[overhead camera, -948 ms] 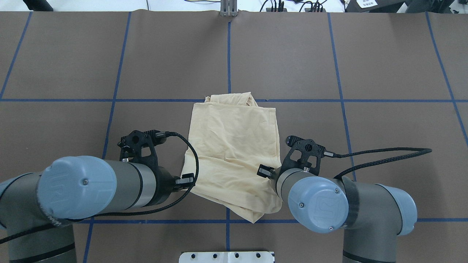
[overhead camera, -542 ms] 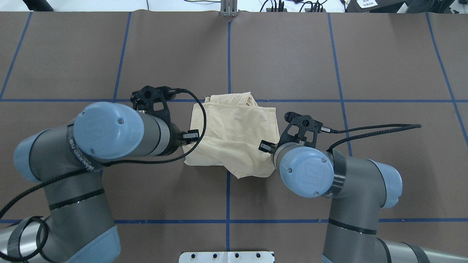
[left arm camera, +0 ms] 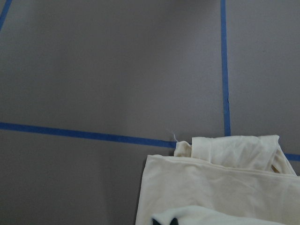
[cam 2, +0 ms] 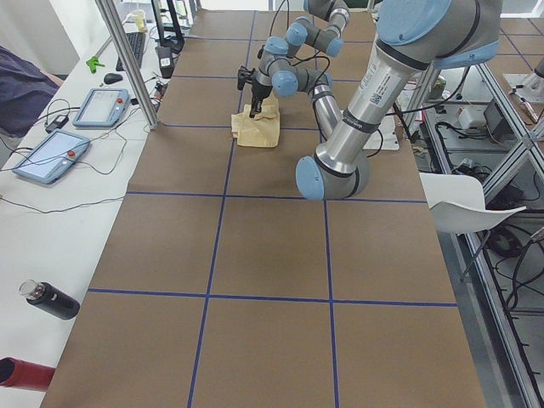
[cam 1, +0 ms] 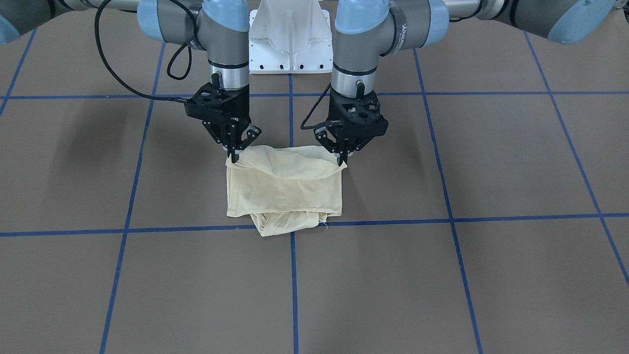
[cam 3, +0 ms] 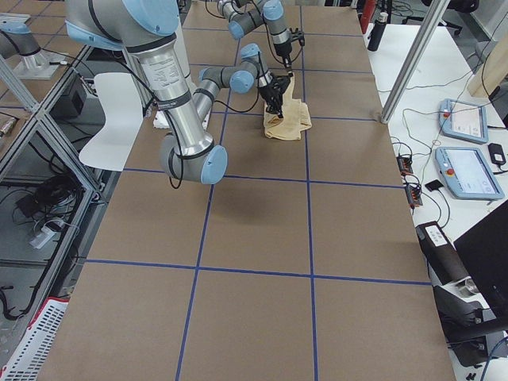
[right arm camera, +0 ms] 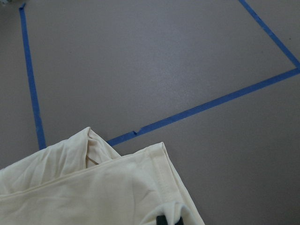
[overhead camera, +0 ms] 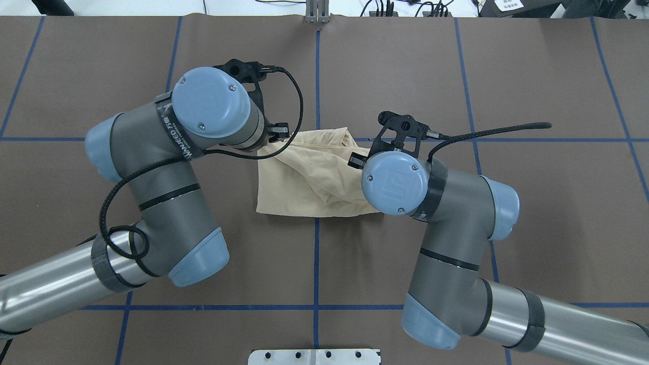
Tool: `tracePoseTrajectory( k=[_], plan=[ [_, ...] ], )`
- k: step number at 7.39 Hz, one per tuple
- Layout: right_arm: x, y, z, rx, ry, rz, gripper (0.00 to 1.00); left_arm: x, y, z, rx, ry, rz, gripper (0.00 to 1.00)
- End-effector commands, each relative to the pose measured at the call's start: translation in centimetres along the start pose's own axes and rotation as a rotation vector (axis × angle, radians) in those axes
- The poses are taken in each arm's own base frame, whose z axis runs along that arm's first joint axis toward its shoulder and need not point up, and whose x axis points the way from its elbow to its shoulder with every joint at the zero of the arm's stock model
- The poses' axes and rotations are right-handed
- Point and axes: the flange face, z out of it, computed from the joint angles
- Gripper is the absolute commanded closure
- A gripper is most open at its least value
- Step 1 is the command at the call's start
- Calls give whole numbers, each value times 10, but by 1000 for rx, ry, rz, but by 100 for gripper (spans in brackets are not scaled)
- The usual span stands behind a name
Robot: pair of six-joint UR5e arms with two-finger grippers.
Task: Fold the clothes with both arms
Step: 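Lift the near edge with both grippers and fold it away from the robot, then release the shirt and raise the left gripper away while the right gripper presses the fold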
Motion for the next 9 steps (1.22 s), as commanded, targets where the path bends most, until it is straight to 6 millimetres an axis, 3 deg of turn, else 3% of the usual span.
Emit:
tracePoseTrajectory(
  k=[1,2,3,4,5,6,7,8,9],
  plan=[
    [-16,-14,42,22,-13,-3,100,2,-31,56,28,-6,34,100],
    [-19,-22,59,29,-9,-1,100,-2,-39,83,41,12,57,100],
    [-28,-32,70,18,3,-9,2,-8,-47,94,54,23,132,1],
    [-38,-60,55,-52,-21,-14,0,-21,-66,88,68,21,161,0],
    [-48,-77,40,-144,-46,-15,0,-35,-87,75,56,37,243,0],
    [-65,-76,27,-149,-72,-22,0,-80,-107,63,9,63,356,0],
    [-80,-53,19,-166,-62,-28,0,-127,-119,50,19,71,460,0],
    [-104,-15,4,-166,-30,4,1,-152,-125,50,27,60,480,0],
    [-118,23,9,-153,3,-1,10,-155,-126,50,28,58,478,0]
  ],
)
